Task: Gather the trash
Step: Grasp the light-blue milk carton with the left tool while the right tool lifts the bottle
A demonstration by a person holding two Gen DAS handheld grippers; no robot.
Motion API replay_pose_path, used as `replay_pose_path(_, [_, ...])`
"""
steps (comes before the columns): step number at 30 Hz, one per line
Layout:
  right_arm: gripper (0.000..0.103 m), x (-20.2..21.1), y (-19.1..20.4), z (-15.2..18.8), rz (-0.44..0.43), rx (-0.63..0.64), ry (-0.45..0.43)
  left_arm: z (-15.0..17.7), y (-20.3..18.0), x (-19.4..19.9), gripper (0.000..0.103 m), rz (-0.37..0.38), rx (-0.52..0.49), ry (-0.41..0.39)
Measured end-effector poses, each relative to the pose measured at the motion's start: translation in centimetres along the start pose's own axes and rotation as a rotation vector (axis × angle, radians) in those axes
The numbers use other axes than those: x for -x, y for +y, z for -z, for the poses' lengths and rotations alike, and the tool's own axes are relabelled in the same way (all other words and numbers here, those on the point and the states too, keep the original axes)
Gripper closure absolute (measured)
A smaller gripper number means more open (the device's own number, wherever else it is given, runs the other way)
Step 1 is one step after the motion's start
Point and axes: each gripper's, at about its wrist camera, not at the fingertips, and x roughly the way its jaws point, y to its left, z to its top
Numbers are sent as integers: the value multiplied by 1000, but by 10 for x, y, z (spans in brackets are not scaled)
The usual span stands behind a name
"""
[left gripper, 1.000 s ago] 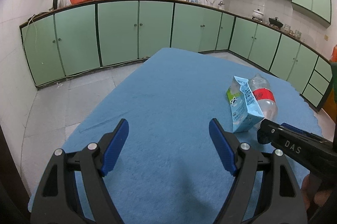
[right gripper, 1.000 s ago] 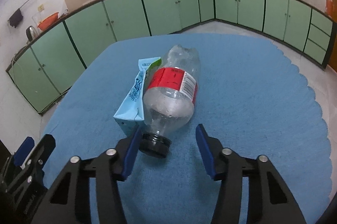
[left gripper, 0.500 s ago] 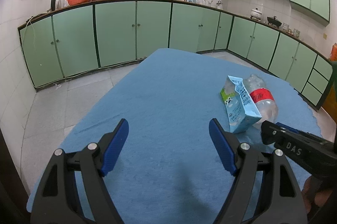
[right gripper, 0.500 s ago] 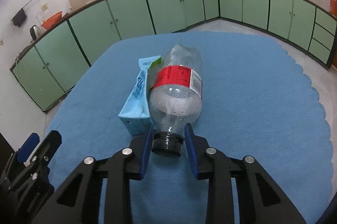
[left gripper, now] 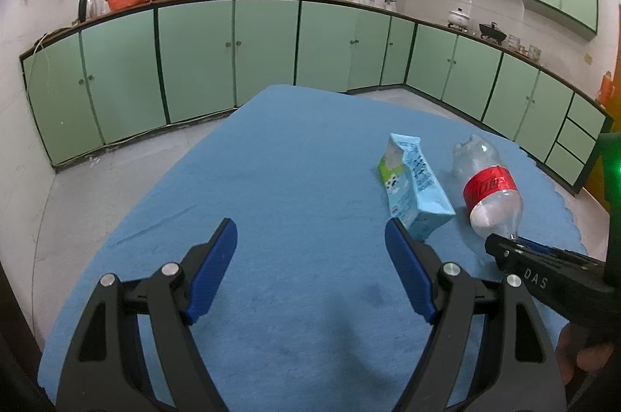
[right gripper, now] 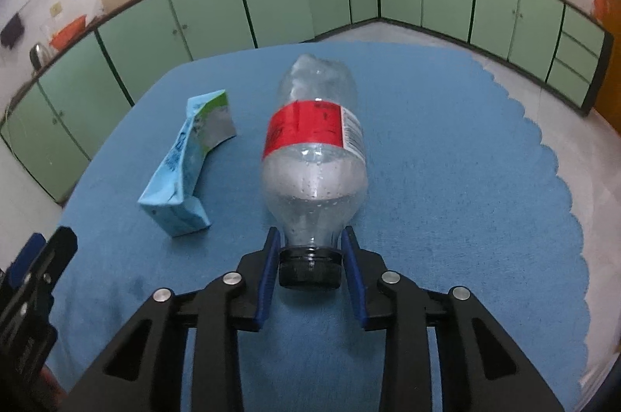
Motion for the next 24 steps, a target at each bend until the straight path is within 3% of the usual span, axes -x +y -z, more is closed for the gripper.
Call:
replay_pose_path(10, [71, 15, -51, -5, 65, -31, -43, -7, -55, -10, 27, 132, -36, -4])
replay_pose_path(22, [71, 22, -87, -12, 82, -42, -68, -18, -93, -71, 27, 62, -72, 90])
replay_pose_path(23, [71, 22, -88, -12, 81, -45, -69, -19, -93, -75, 29, 55, -64, 100])
replay_pose_path(24, [71, 22, -89, -11, 81, -47, -69, -19, -93, -77, 37, 53, -57, 109])
